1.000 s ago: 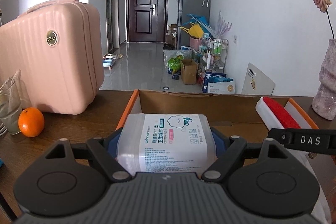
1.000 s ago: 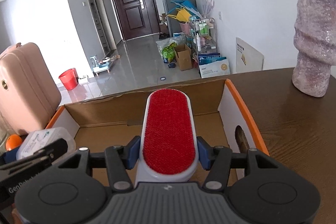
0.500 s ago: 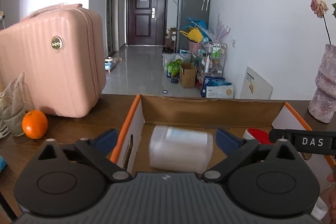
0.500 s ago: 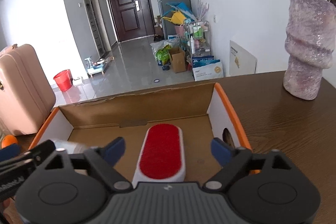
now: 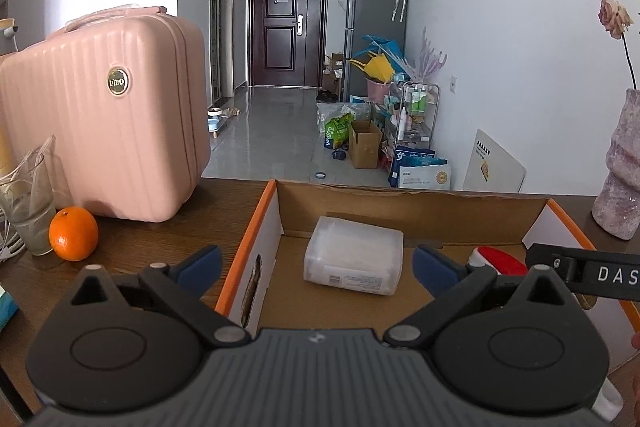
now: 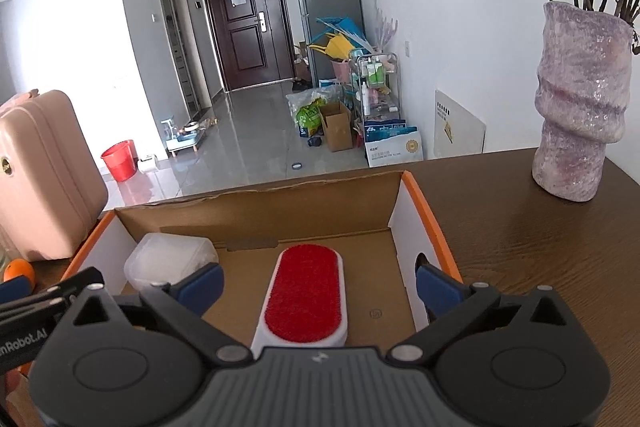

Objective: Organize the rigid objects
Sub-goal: 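Withdraw both tools from the box back over the table items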

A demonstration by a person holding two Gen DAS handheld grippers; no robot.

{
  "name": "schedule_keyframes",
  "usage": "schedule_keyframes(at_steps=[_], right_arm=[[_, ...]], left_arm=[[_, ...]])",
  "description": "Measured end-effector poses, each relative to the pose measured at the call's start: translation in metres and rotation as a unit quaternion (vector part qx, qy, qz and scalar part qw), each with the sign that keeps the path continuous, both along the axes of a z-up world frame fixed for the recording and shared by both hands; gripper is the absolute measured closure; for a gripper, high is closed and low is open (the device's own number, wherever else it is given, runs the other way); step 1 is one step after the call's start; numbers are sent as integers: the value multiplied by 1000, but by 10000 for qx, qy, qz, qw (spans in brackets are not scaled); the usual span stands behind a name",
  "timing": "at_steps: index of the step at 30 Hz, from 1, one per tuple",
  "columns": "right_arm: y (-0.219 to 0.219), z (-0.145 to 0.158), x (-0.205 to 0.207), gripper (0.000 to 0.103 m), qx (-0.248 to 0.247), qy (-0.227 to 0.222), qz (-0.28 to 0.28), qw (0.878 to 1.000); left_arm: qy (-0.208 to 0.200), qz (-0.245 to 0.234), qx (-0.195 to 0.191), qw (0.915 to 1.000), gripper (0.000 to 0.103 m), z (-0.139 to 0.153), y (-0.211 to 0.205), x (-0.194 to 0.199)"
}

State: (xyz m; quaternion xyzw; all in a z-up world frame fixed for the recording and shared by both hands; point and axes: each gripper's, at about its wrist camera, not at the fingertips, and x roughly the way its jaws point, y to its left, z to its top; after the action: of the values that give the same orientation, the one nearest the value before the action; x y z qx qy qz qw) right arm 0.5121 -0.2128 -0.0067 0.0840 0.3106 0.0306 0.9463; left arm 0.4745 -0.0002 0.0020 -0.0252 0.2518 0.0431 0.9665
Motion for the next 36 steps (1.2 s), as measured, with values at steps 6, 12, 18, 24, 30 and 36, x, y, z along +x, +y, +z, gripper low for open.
schedule_keyframes(at_steps=[6,12,18,24,30,36], right_arm=[[-2,8,-14,0,-13,-196,38,9998],[-4,15,-37,0,-67,-434,166,9989],[-7,21,-63,0,-92,-614,199,9979],[-10,24,-92,0,-123,-752,225,9968],[-13,23,-119,0,-166,-862,291,9957],[-15,20,-147,0,-223,-1104,269,9933]], left_arm=[[-111,69,56,9999,0,6,0,-11],[-235,40,78,9997,0,12,-1,-34],[-282,-51,180,9994,0,12,-7,-58],[-369,-134,161,9991,0,14,-9,-87],[-436,-196,200,9987,0,14,-10,-113],[-448,-199,200,9986,0,10,-8,-136]])
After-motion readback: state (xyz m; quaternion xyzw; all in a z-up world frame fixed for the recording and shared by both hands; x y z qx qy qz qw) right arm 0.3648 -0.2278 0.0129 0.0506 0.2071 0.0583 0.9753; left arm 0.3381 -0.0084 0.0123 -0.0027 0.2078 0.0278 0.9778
